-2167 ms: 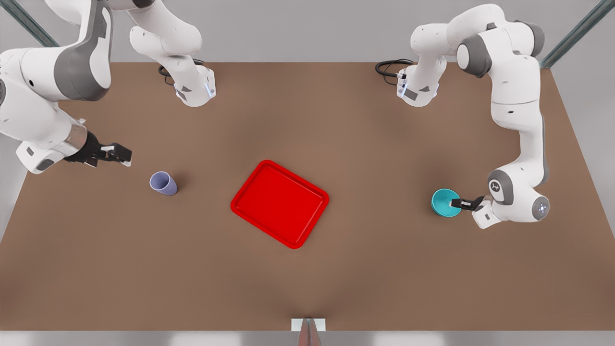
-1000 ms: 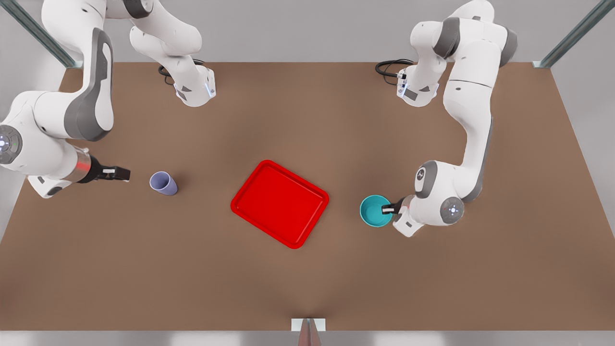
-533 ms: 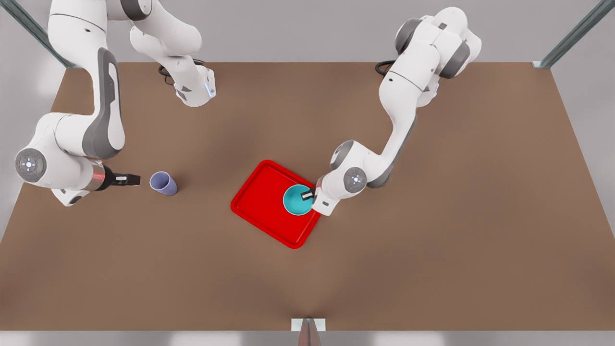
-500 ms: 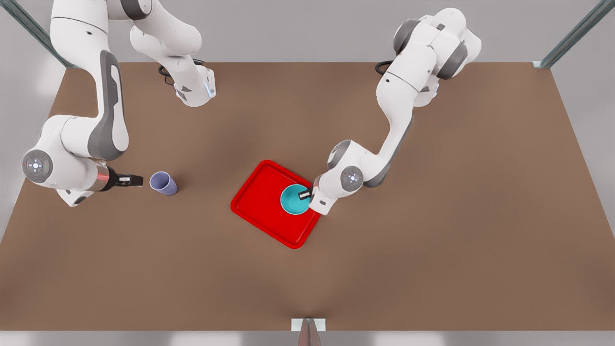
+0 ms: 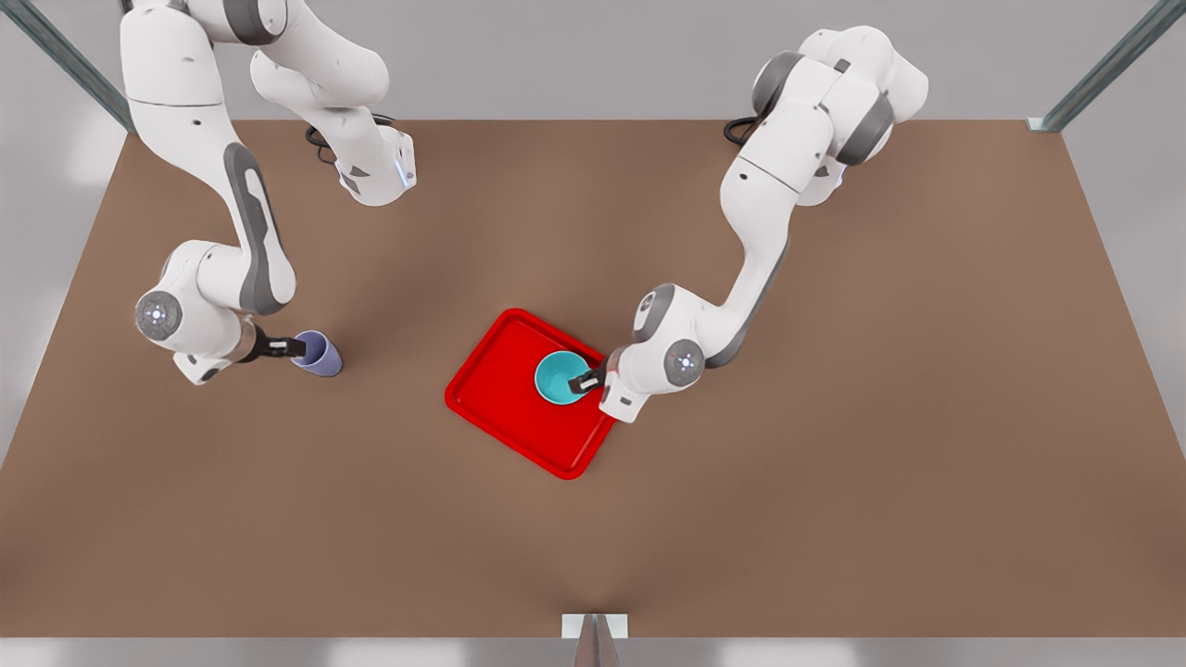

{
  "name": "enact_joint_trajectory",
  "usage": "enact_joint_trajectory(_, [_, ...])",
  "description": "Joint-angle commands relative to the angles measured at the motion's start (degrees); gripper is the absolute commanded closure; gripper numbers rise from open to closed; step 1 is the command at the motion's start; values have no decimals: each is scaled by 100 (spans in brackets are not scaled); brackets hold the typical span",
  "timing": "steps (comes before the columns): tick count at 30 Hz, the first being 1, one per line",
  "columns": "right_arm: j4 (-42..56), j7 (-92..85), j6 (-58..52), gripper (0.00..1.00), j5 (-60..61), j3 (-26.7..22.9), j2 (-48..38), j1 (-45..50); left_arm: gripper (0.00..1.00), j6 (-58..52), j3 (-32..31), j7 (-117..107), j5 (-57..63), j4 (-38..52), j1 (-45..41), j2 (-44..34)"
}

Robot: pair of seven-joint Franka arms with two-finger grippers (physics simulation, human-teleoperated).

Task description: Place the bowl on the tray with the left arm and the cup on the tray with the right arm

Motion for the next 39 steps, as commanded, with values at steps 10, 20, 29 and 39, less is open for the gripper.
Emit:
enact_joint_trajectory(10, [-10, 3, 194, 65, 9, -2, 237, 14, 0, -3782, 2408, 4249, 2388, 392, 814, -1932])
enact_joint_trajectory(20, [26, 29, 115, 79, 79, -2, 211, 76, 0, -4020, 315, 3862, 3814, 400, 2653, -2900])
enact_joint_trajectory(29, [8, -234, 36, 79, 79, 7, 228, 207, 0, -4081, 315, 3827, 3762, 400, 2644, -2856])
enact_joint_trajectory(39, [395, -225, -597, 79, 88, 165, -132, 330, 0, -4231, 315, 3835, 3753, 400, 2644, -2882])
